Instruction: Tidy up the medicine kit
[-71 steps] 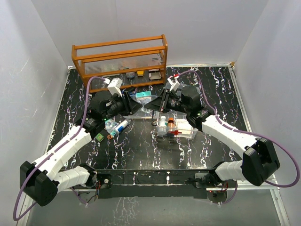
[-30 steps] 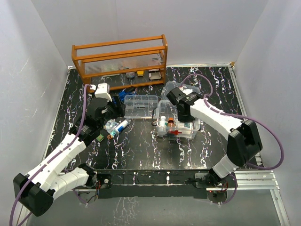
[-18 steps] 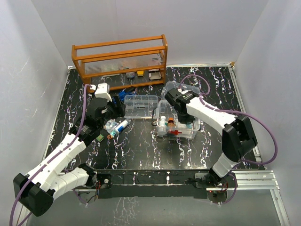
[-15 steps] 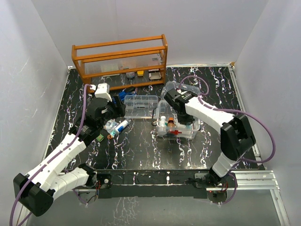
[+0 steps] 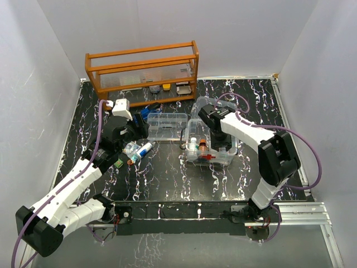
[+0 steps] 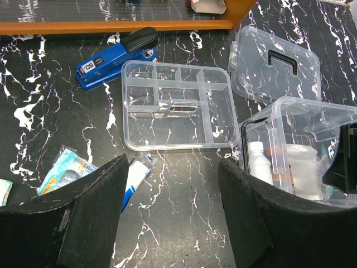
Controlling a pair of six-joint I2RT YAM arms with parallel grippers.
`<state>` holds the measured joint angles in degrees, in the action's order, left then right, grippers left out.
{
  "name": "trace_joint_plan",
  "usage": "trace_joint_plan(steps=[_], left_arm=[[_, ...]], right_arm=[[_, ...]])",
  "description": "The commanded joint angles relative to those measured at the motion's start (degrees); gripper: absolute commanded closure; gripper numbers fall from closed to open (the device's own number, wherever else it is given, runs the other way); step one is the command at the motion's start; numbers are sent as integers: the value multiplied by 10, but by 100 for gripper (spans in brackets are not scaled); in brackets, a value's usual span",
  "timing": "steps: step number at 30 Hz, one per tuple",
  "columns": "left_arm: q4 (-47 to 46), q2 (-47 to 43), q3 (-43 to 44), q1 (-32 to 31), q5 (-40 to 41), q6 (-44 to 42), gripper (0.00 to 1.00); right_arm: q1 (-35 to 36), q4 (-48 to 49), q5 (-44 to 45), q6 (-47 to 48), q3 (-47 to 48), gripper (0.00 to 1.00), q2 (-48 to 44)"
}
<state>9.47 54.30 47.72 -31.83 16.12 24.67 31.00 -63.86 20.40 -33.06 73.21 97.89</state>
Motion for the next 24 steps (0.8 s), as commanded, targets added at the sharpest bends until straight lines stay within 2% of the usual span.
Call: trace_joint_plan(steps=[1, 11, 16, 19, 24], left_arm=[[-1, -16, 1, 0, 13, -1, 36], [1, -9, 1, 1, 12, -1, 35], [9, 6, 6, 0, 1, 2, 34], [23, 27, 7, 0, 2, 10, 31], [95, 99, 39, 1, 50, 19, 22]], right_arm=[[-8, 27, -34, 3, -4, 61, -15], [-15, 57, -98, -1, 12, 59, -63], [-15, 90, -126, -3, 11, 58, -117], [-15, 130, -149, 0, 1, 58, -158], [-15, 199, -169, -2, -30, 56, -223]])
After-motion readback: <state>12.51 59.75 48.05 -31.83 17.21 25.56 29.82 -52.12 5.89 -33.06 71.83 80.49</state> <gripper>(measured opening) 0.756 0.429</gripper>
